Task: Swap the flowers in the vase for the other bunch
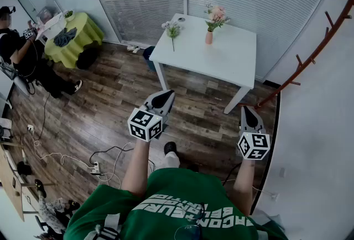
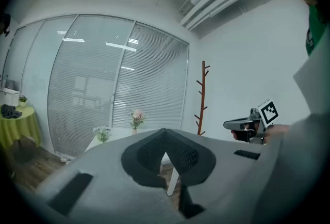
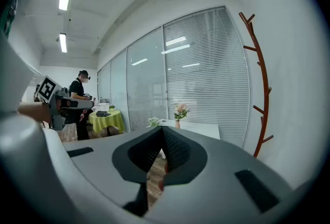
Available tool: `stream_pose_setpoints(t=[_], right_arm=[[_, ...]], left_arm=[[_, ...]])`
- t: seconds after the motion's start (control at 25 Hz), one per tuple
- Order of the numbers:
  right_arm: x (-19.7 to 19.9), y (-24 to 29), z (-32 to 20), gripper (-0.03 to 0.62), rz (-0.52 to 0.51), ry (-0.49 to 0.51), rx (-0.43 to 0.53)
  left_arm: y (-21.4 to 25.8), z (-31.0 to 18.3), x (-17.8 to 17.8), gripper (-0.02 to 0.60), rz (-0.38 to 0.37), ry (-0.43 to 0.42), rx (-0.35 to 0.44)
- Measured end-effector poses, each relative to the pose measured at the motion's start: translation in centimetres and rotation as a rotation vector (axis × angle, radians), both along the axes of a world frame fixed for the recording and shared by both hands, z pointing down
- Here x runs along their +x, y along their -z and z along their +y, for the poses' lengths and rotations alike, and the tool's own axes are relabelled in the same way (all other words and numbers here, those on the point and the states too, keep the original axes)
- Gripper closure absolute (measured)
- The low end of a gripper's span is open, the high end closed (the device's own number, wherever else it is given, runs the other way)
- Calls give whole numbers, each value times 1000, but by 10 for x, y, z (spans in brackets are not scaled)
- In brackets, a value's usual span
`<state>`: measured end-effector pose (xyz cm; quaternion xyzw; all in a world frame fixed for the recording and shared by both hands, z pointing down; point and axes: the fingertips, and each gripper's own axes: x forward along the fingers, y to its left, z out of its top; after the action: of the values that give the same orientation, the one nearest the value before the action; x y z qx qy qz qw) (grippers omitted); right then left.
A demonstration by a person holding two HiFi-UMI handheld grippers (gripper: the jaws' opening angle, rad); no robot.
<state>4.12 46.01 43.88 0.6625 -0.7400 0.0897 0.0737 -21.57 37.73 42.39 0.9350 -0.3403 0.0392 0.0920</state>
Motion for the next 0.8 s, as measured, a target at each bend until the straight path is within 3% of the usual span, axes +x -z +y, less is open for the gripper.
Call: stream_pose_setpoints(t=[0.8], right_arm=[[-34,2,-65,579,4,-60,-18]], left_arm=[[-4,-76,-17,577,21,-78,-1]])
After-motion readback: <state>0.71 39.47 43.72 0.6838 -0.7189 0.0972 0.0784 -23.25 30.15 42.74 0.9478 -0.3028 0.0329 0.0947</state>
